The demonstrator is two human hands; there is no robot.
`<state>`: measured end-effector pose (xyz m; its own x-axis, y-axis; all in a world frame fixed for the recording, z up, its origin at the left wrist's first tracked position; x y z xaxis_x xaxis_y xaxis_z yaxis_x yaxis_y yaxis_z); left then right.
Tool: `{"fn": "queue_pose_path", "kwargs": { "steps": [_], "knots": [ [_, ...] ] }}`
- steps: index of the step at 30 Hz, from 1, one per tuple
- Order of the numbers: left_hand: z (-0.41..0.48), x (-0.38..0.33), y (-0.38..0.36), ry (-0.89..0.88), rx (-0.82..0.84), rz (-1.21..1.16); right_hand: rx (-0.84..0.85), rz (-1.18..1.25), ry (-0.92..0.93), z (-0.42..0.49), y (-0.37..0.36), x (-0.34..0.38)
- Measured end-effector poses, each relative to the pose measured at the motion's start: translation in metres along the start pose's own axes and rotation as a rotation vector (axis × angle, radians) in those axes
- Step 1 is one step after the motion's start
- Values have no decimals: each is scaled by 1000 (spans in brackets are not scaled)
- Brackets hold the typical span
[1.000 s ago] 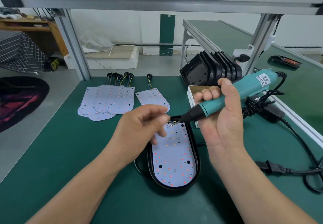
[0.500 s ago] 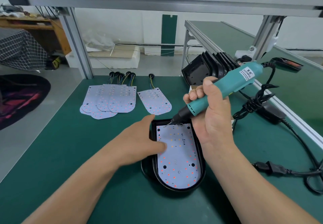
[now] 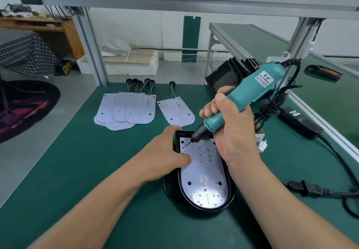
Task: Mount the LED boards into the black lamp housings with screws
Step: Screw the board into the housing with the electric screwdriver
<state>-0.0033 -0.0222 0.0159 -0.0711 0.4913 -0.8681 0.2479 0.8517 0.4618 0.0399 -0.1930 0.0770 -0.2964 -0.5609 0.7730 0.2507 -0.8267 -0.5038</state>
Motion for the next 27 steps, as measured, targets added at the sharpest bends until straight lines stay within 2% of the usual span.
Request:
{"fn": "queue_pose_path", "kwargs": {
  "steps": [27],
  "knots": [
    [-1, -5, -1, -14, -30, 7, 54, -84, 14, 0, -7, -2]
  ]
}}
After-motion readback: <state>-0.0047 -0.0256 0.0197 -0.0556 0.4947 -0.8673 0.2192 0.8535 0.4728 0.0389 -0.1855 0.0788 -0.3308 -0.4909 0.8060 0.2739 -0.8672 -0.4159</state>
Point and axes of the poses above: each hand's wrist, its own z-axis towards the middle knuckle, its own y-axis out of the back of the hand, x = y × z, the point moved 4 cm from there along z, towards the middle knuckle, and after that the axes turned 2 degrees about x, right-handed, at the moved point
